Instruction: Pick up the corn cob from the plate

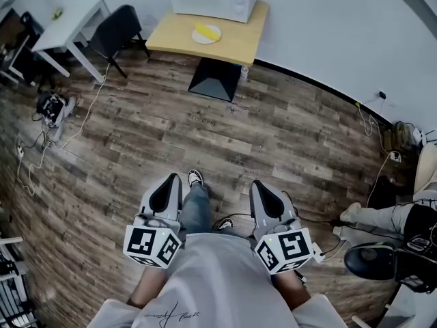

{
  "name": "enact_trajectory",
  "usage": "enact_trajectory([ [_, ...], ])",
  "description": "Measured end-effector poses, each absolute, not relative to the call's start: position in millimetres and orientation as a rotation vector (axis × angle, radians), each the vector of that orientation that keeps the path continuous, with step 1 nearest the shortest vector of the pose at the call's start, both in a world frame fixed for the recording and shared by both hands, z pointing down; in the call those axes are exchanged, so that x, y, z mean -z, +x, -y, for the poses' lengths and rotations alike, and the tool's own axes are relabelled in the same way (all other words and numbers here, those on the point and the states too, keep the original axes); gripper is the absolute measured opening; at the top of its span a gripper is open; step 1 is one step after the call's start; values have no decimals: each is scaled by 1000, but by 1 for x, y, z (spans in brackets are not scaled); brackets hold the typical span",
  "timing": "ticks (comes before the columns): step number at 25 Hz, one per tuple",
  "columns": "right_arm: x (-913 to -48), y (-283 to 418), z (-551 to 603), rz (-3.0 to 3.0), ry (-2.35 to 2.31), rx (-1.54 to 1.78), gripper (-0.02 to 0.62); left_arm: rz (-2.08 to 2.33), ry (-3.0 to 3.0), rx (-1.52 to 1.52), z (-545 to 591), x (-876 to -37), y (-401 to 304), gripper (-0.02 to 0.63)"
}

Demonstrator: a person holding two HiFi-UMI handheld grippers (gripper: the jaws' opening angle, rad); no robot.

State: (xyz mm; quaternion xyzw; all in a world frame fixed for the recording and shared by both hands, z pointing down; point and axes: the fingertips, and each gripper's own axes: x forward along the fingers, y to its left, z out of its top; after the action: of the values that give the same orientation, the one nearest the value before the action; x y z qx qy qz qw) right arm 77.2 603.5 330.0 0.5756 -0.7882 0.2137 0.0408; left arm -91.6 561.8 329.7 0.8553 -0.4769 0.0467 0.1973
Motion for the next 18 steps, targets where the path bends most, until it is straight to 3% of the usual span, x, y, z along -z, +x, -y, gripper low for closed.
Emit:
enact_trajectory([
  [18,-318,14,-397,2419,1718,-676,12,1224,2437,-85,-367,-305,-129,-6],
])
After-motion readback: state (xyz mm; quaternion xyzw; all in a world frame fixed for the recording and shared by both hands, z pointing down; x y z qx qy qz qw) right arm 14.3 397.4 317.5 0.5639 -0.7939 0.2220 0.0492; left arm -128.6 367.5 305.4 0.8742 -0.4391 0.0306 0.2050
